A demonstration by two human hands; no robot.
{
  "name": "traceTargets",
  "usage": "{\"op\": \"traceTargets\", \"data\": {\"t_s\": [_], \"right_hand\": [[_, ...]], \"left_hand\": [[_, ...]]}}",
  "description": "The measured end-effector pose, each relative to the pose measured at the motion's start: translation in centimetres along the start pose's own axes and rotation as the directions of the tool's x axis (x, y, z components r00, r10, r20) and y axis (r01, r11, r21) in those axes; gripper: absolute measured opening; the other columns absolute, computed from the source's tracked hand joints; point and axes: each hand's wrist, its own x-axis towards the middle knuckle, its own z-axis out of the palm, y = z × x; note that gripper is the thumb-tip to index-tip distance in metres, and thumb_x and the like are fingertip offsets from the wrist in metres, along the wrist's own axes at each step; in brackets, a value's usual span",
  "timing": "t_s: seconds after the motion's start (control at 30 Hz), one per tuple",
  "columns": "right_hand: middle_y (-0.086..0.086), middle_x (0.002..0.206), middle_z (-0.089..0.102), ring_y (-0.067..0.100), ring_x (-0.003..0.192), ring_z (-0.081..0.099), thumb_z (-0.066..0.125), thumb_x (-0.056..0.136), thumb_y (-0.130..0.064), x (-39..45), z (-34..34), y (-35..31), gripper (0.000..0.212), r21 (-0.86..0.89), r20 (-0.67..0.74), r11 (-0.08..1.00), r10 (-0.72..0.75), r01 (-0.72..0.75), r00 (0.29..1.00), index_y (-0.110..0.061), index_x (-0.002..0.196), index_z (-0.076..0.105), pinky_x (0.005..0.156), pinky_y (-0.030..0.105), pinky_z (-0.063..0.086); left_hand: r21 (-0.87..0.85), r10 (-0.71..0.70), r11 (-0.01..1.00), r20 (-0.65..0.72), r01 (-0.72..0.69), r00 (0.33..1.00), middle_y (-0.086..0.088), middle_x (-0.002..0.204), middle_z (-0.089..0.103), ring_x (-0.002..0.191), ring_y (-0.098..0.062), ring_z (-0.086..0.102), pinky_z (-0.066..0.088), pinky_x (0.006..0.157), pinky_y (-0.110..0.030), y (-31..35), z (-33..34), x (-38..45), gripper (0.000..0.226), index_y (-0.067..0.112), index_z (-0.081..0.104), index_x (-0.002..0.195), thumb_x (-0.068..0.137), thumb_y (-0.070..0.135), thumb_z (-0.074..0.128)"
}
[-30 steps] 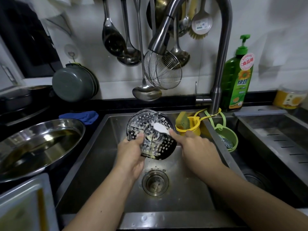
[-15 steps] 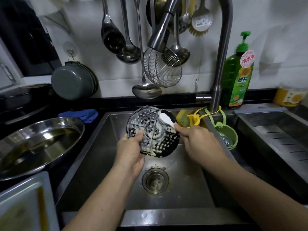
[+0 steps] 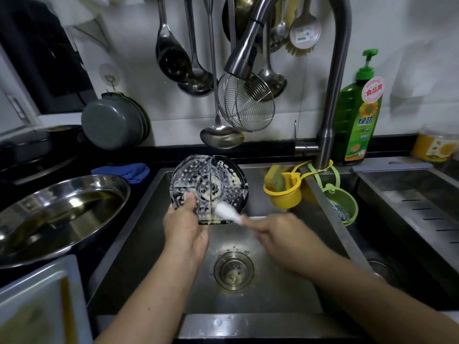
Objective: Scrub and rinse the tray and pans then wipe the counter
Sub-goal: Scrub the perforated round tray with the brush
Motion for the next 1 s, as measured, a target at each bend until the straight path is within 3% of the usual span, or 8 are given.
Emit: {"op": "traceTargets", "data": {"t_s": [0.1,0.27,0.4,0.47,0.57,0.73,0.87,1.0], "right_hand": [[0.001,0.102,0.071,0.02,0.085,0.064,0.052,0.101,-0.034,-0.3,0.9,-1.2,0.045,0.014,0.05,0.995,-0.095,0.095,0.994,-0.06,0.137,0.045,0.077,0.036,0.055],[-0.001,0.095,0.063,0.023,0.085,0.063,0.05,0.103,-0.034,1.1,-1.1,1.5,0.043,-0.095,-0.131,0.992,0.069,-0.082,0.989,-0.061,0.137,0.045,0.072,0.039,0.054],[-0.005,0.093,0.061,0.011,0.081,0.057,0.054,0.101,-0.032,-0.5,-0.1,-0.3,0.044,0.011,-0.006,0.998,-0.056,0.056,0.998,-0.057,0.137,0.049,0.065,0.02,0.042],[-0.008,0.093,0.06,0.015,0.083,0.06,0.054,0.101,-0.033,-0.2,-0.1,-0.1,0.044,-0.004,-0.005,0.998,-0.058,0.058,0.998,-0.059,0.136,0.048,0.068,0.025,0.044],[0.0,0.102,0.067,0.023,0.087,0.062,0.051,0.102,-0.034,1.1,-1.1,2.1,0.045,-0.084,-0.145,0.993,0.071,-0.084,0.987,-0.062,0.136,0.043,0.075,0.038,0.054],[-0.006,0.096,0.068,0.014,0.077,0.059,0.054,0.101,-0.034,-0.6,-0.2,0.1,0.042,-0.009,0.019,0.999,-0.037,0.037,0.999,-0.06,0.133,0.049,0.06,0.023,0.041],[0.001,0.1,0.07,0.025,0.085,0.064,0.049,0.103,-0.036,1.3,-1.6,2.6,0.043,-0.117,-0.163,0.985,0.109,-0.129,0.981,-0.064,0.134,0.042,0.069,0.036,0.051],[-0.004,0.094,0.068,0.013,0.074,0.059,0.052,0.102,-0.034,-0.4,-0.6,0.8,0.041,-0.006,0.049,1.0,0.02,-0.02,0.999,-0.061,0.132,0.05,0.06,0.022,0.042]], "left_hand": [[-0.025,0.006,1.0,-0.008,-0.007,1.0,-0.02,0.119,0.071,0.106,-0.034,0.072,0.057,0.088,-0.065,0.2,-0.1,0.2,0.043,0.004,0.048,0.141,0.1,0.003,0.06],[-0.027,0.015,1.0,0.0,-0.015,1.0,-0.02,0.112,0.073,0.103,-0.032,0.074,0.059,0.088,-0.058,0.2,-0.1,0.3,0.014,0.006,0.06,0.115,0.102,0.002,0.057],[-0.04,0.0,0.999,-0.013,0.0,1.0,-0.021,0.113,0.073,0.1,-0.032,0.075,0.059,0.088,-0.058,0.4,-0.3,0.5,0.027,0.002,0.056,0.129,0.102,0.003,0.057],[-0.052,-0.006,0.999,-0.031,0.005,0.999,-0.022,0.114,0.073,0.098,-0.033,0.075,0.059,0.089,-0.059,0.6,-0.5,0.7,0.029,0.002,0.055,0.131,0.102,0.003,0.057],[-0.072,-0.01,0.997,-0.061,0.005,0.998,-0.022,0.114,0.073,0.097,-0.034,0.075,0.059,0.089,-0.059,0.7,-0.6,0.7,0.027,0.003,0.057,0.129,0.102,0.002,0.056],[0.003,0.024,1.0,-0.04,-0.024,0.999,-0.02,0.11,0.074,0.094,-0.03,0.076,0.061,0.087,-0.052,0.6,-0.3,0.2,0.015,0.006,0.061,0.117,0.103,0.005,0.057],[0.1,0.074,0.992,0.019,-0.076,0.997,-0.016,0.103,0.075,0.086,-0.025,0.077,0.064,0.072,-0.043,0.1,0.1,-0.3,0.009,0.011,0.064,0.106,0.104,0.006,0.057],[0.104,0.067,0.992,0.01,-0.068,0.998,-0.02,0.107,0.075,0.091,-0.029,0.077,0.061,0.086,-0.051,0.5,0.1,-0.2,0.009,0.008,0.063,0.108,0.103,0.006,0.057]]}}
